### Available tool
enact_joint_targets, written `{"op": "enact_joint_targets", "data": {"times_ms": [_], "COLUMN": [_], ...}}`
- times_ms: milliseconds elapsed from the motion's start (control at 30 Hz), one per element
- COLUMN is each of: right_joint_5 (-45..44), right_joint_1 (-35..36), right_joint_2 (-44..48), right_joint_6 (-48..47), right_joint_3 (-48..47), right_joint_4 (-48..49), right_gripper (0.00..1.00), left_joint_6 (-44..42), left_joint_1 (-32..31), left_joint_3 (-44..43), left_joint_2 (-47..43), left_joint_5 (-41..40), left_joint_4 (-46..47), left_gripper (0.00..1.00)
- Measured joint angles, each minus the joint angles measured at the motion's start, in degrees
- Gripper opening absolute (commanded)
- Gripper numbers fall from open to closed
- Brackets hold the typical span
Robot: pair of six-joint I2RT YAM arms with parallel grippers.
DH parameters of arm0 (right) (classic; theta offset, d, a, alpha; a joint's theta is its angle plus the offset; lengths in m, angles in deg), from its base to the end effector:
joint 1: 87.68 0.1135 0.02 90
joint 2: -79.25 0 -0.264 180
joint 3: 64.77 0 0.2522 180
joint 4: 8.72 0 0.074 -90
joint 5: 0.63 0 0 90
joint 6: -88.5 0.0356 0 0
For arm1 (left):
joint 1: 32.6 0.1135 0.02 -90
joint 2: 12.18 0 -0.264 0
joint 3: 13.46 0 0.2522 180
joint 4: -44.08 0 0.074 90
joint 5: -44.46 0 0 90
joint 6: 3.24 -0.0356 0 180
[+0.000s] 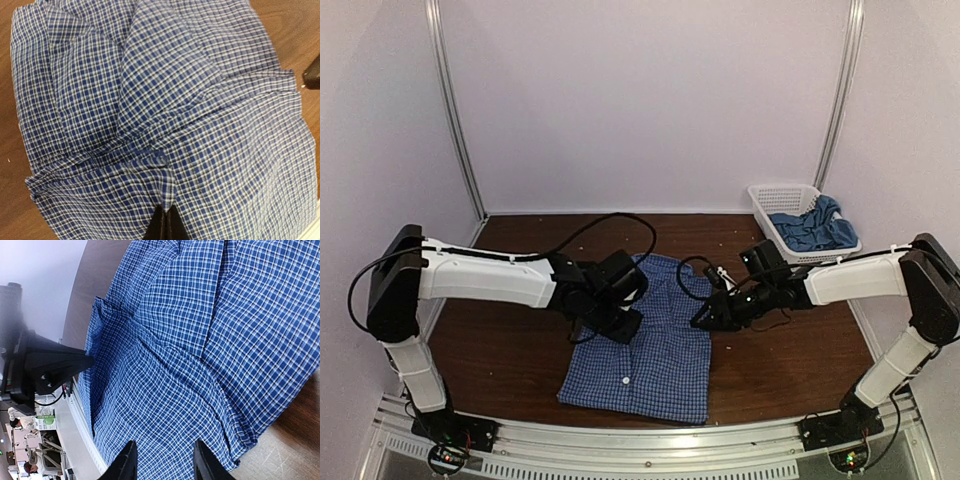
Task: Fold and stack the mixed laundry pile
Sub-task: Adjust the 2/3-rectangle-folded shirt at the center of the board.
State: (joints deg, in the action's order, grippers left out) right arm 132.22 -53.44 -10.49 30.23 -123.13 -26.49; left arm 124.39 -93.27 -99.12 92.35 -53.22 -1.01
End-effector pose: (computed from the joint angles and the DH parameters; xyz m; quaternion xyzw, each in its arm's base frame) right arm 0.2340 0.1886 0.1705 -0.1466 0.8694 0.4640 0.0861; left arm 0.1868 -0.3227 0.1893 0.1794 0.9555 -0.1274 0.1964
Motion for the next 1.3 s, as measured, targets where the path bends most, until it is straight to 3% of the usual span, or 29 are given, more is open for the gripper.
{"op": "enact_joint_targets", "data": {"times_ms": [233, 567, 667, 800, 933, 1133, 1300], "right_joint_5": [0.02, -0.02, 0.0, 0.02, 0.04, 0.02, -0.07], "right_joint_1": [0.0, 0.0, 0.0, 0.0, 0.0, 0.57, 3.32], "right_joint_2": [0.0, 0.0, 0.0, 0.0, 0.0, 0.0, -1.25], "right_joint_6": [0.0, 0.02, 0.04, 0.04, 0.0, -0.2, 0.22], "right_joint_3": [0.0, 0.0, 0.0, 0.0, -0.17, -2.99, -5.84], "right_joint_4": [0.0, -0.02, 0.0, 0.0, -0.13, -1.36, -1.4], "right_gripper": [0.38, 0.39, 0.39, 0.39, 0.4, 0.41, 0.42], "left_joint_6": [-1.97, -2.47, -2.38, -3.1, -5.77, -8.0, -6.82], "left_joint_1": [-1.97, -2.49, -1.79, 0.11, 0.96, 1.2, 6.14], "left_joint_3": [-0.02, 0.0, 0.33, 1.18, 1.73, 9.42, 18.71], "left_joint_2": [-2.49, 2.1, 3.5, 4.59, 4.44, -8.09, -24.85], "left_joint_5": [1.92, 4.96, 5.4, 7.52, 11.52, 14.27, 14.4], "left_joint_4": [2.99, 8.5, 10.16, 12.52, 14.58, 16.85, 20.06], "left_gripper": [0.0, 0.04, 0.13, 0.43, 0.59, 0.68, 0.64]}}
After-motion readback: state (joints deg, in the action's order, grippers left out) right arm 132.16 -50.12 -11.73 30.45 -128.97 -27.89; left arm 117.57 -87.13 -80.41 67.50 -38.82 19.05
